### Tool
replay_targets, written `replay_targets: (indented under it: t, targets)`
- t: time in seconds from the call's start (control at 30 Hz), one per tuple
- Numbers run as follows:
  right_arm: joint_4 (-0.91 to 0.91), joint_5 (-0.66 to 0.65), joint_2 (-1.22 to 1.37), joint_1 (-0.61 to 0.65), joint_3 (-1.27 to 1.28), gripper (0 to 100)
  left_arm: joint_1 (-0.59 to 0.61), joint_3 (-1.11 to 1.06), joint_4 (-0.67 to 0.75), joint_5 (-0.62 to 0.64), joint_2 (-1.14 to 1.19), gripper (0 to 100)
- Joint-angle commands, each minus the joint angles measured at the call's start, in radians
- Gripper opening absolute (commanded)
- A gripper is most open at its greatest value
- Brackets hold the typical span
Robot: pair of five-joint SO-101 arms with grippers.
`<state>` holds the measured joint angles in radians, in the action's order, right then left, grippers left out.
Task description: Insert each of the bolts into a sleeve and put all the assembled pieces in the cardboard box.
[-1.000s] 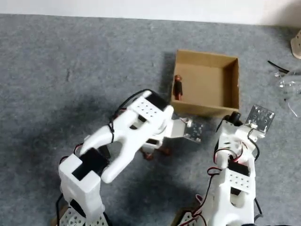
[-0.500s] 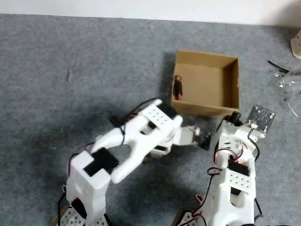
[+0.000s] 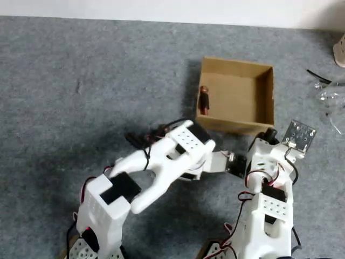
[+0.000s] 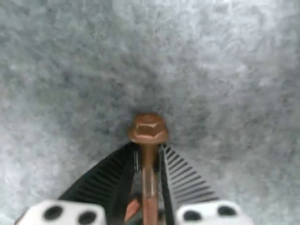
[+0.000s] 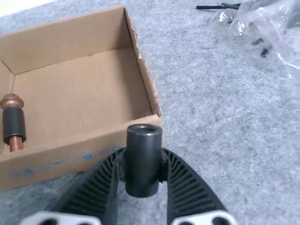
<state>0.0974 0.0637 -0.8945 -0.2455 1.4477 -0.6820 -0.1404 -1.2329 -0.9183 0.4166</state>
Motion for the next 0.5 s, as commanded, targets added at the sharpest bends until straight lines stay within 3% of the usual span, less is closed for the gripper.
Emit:
replay_targets:
  t: [0.0, 0.23, 0.47]
  targets:
    - [-0.036, 0.006, -0.021, -0.005, -0.005, 0.4, -0.007, 0.019, 0.021, 0.003, 0.004, 1]
    - [-0.036, 0.005, -0.021, 0.015, -0.005, 0.4, -0.005, 0.035, 0.02, 0.052, -0.005, 1]
    - [-0.041, 0.005, -0.019, 0.015, -0.004, 0.4, 0.081, 0.033, 0.005, 0.153, -0.185, 1]
